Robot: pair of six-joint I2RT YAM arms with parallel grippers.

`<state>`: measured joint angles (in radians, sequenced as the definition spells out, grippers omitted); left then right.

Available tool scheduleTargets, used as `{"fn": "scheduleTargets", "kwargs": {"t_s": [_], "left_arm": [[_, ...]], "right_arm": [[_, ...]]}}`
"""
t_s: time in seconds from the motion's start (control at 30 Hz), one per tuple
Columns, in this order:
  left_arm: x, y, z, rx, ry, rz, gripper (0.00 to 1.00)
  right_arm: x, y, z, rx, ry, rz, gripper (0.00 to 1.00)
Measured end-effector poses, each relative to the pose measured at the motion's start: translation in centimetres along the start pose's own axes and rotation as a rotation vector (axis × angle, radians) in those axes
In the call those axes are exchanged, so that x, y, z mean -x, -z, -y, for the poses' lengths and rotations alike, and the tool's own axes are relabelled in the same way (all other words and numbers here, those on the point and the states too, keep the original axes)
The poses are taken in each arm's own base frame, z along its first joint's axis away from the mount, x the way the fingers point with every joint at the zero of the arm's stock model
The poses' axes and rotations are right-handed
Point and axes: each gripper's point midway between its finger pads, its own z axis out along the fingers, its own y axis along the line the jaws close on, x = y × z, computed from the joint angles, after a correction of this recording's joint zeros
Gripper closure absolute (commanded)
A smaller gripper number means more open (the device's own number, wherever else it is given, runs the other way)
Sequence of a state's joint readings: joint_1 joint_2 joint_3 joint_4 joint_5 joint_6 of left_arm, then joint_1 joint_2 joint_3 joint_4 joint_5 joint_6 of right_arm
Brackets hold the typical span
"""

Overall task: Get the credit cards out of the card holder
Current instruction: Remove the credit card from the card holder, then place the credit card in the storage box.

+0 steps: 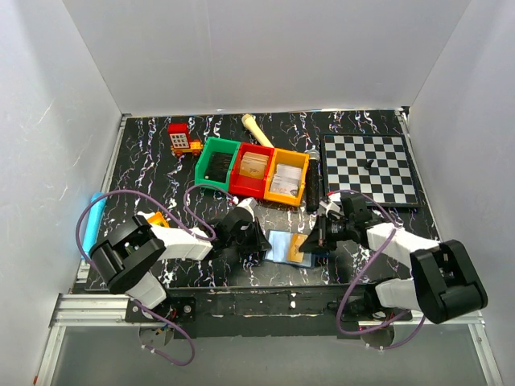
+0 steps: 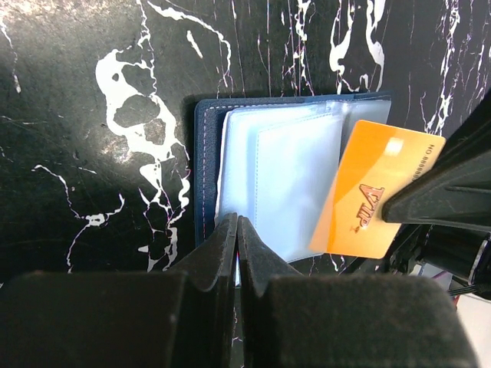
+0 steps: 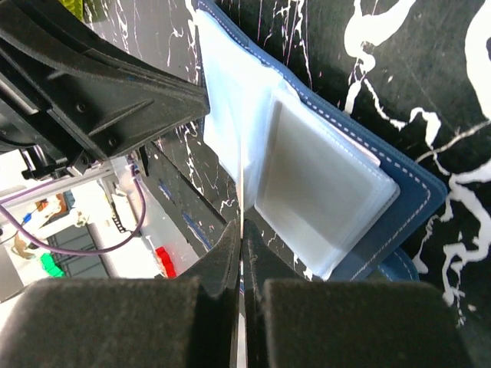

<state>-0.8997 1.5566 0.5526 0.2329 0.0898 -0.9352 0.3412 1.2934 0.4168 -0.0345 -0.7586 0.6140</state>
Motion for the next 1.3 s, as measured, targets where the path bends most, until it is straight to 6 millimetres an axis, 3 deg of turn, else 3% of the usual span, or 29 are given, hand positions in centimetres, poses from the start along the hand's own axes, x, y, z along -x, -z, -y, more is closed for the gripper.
{"fn": "scheduleTargets", "kwargs": {"t_s": [0.13,0.3,0.5,0.7,0.77,0.93,1.03,1.17,1.3], "left_arm": [[0.0,0.1,-0.1,0.002,-0.013,-0.001,1.00],[-0.1,0.7,-0.3,0.013,-0.058,-0.010,0.79],[0.3,1.6,-0.1,0.033,-0.117,-0.021,0.65],[1.8,3.7,2.1,0.001,-0.154,0.005,0.59],[3.3,4.9,4.2,-0.036,-0.172,0.038,0.57],[7.2,8.4,7.9,-0.097,-0.206,0.187,0.29],[9.1,11.6,8.8,-0.137,-0.215,0.319,0.27],[10.8,16.3,8.4,-0.295,-0.209,0.499,0.28],[12.2,18.4,6.7,-0.362,-0.205,0.560,0.30]], "right_arm": [[-0.2,1.0,-0.4,-0.035,0.018,0.014,0.99],[0.8,2.9,-2.3,-0.061,0.093,0.062,0.99],[1.4,4.1,-3.6,-0.076,0.151,0.100,0.99],[1.1,4.7,-3.6,-0.100,0.159,0.111,0.99],[1.3,4.9,-4.0,-0.101,0.175,0.122,0.99],[1.4,5.1,-6.0,-0.111,0.271,0.135,0.99],[0.9,4.9,-9.3,-0.093,0.426,0.120,0.99],[0.4,4.7,-14.3,0.037,0.602,0.128,0.99],[0.0,4.3,-16.4,0.170,0.642,0.121,0.99]]}}
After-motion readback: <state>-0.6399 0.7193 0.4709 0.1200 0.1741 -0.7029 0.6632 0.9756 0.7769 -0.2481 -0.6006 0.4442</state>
